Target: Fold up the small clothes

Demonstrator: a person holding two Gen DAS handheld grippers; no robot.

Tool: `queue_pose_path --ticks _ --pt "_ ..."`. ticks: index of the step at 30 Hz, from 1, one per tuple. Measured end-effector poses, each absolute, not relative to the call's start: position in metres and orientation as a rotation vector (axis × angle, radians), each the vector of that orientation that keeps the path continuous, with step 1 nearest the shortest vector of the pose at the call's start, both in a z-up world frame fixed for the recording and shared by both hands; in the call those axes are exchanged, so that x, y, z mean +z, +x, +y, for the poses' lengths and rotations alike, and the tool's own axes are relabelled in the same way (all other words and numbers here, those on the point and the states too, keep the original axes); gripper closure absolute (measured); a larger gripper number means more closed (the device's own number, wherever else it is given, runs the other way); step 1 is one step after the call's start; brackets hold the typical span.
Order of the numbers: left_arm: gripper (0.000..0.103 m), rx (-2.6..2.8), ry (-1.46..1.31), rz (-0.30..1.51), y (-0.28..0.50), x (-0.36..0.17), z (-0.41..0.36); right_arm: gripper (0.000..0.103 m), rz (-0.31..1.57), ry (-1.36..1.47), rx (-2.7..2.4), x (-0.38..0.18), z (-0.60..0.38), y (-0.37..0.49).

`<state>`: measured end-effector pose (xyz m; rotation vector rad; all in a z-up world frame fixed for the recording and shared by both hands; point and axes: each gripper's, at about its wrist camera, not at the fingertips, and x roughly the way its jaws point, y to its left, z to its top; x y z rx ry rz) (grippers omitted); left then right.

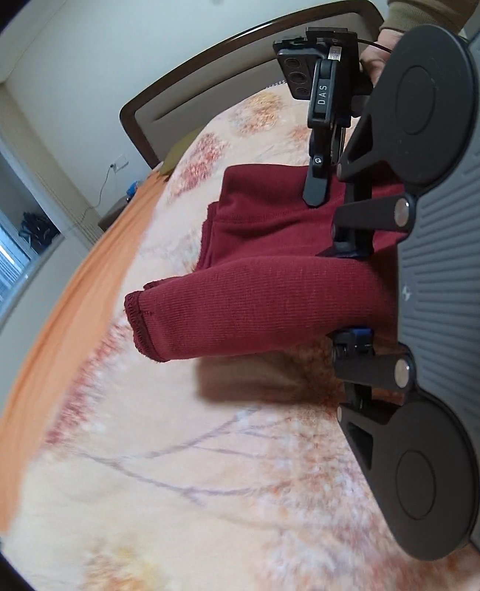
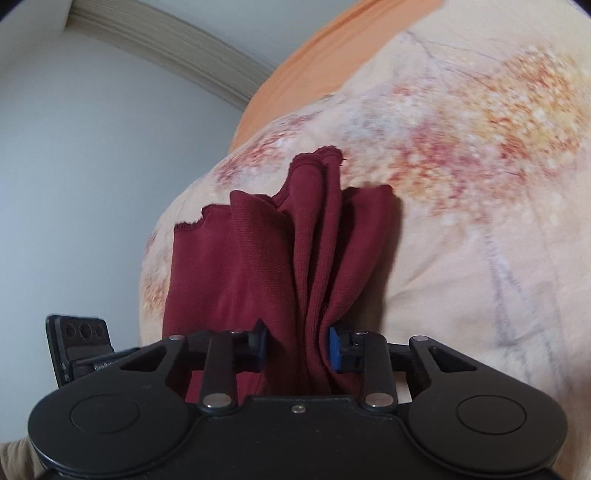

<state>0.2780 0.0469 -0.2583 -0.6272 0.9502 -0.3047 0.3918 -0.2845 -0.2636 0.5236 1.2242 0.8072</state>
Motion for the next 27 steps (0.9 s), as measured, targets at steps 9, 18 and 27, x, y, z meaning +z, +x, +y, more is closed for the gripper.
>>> queue_pose_path --ticks 9,18,27 --pt "0.069 -0.281 -0.671 0.991 0.171 -0.205 0.066 0.07 1.303 0.572 0.902 -0.221 -0.281 0.301" --pt "0.053 -0.178 -0.587 1.092 0.096 -0.297 0.057 0.066 1.42 0.617 0.761 -0.313 -0.28 0.218" --pt "0.022 -0.09 -0.547 1.111 0.064 -0.275 0.07 0.044 1.395 0.512 0.694 -0.281 -0.309 0.193"
